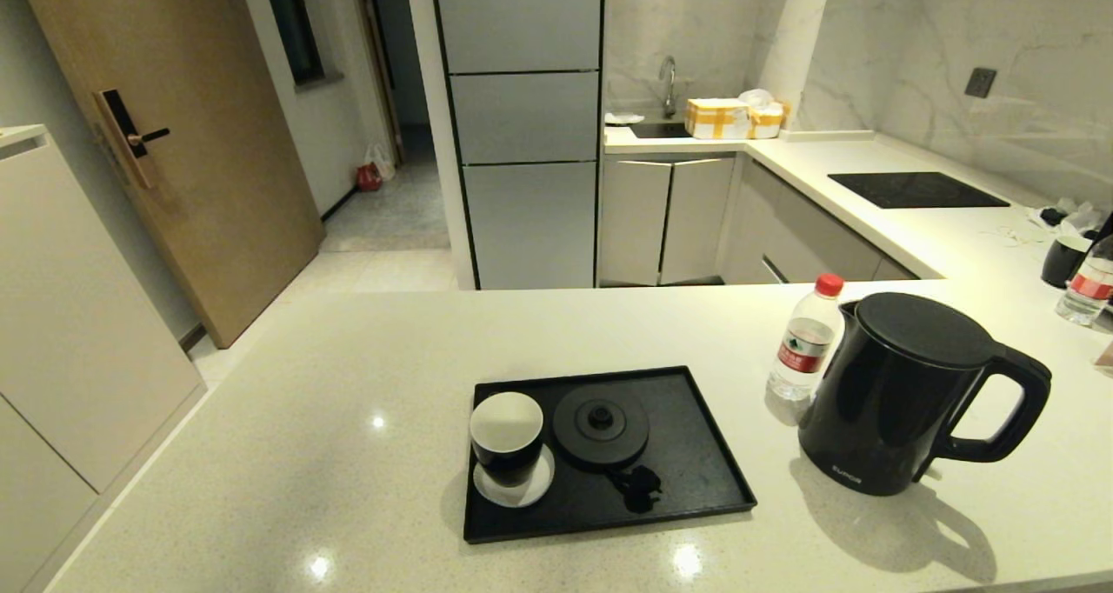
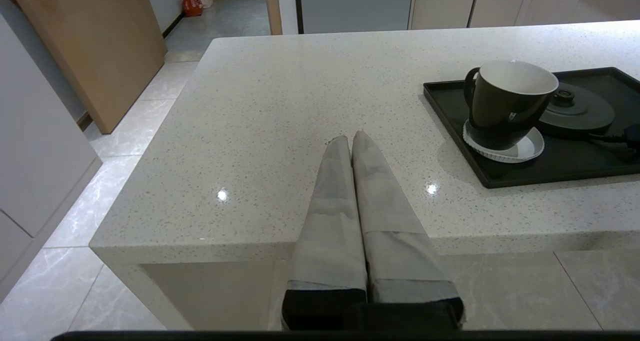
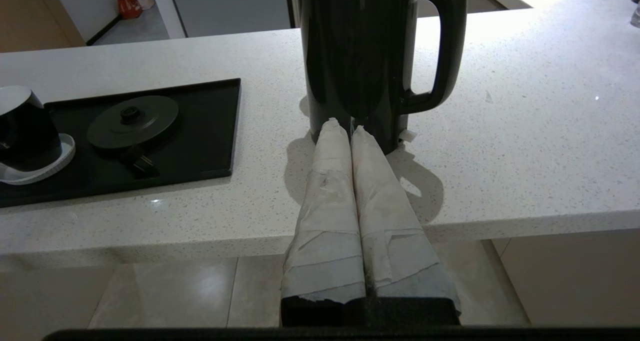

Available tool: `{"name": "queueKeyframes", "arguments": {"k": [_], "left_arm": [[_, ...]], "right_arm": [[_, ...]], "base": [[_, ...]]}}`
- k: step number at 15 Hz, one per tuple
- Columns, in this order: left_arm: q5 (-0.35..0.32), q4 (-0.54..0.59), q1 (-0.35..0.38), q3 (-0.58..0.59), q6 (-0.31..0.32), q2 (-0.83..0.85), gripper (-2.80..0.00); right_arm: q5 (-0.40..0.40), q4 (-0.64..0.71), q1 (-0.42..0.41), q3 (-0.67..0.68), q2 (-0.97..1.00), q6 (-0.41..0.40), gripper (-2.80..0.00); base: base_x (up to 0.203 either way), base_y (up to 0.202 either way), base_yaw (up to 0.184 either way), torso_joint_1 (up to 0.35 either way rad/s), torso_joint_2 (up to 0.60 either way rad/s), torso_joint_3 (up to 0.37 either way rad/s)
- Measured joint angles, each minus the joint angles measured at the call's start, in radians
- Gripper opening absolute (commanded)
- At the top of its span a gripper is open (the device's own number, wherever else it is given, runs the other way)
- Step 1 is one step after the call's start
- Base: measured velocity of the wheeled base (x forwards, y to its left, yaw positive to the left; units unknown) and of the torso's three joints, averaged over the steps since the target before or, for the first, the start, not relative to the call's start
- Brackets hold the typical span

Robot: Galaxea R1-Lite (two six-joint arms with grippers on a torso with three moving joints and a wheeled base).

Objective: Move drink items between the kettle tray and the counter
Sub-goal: Return the kettle to its original position

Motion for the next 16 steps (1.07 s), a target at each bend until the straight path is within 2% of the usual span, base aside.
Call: {"name": "queueKeyframes", "arguments": {"k": [14, 16], "left_arm": [[0.000, 0.000, 0.000, 0.000, 0.001, 0.000, -2.80], [0.000, 0.000, 0.000, 0.000, 0.000, 0.000, -2.80]], "right_arm": [[0.004, 0.000, 0.000, 0.000, 0.000, -0.009, -2.80], [0.006, 0.009, 0.000, -0.038, 0.009, 0.005, -2.80]], "base": [[0.000, 0.000, 0.000, 0.000, 0.00, 0.000], [0.000, 0.000, 0.000, 0.000, 0.00, 0.000]]}}
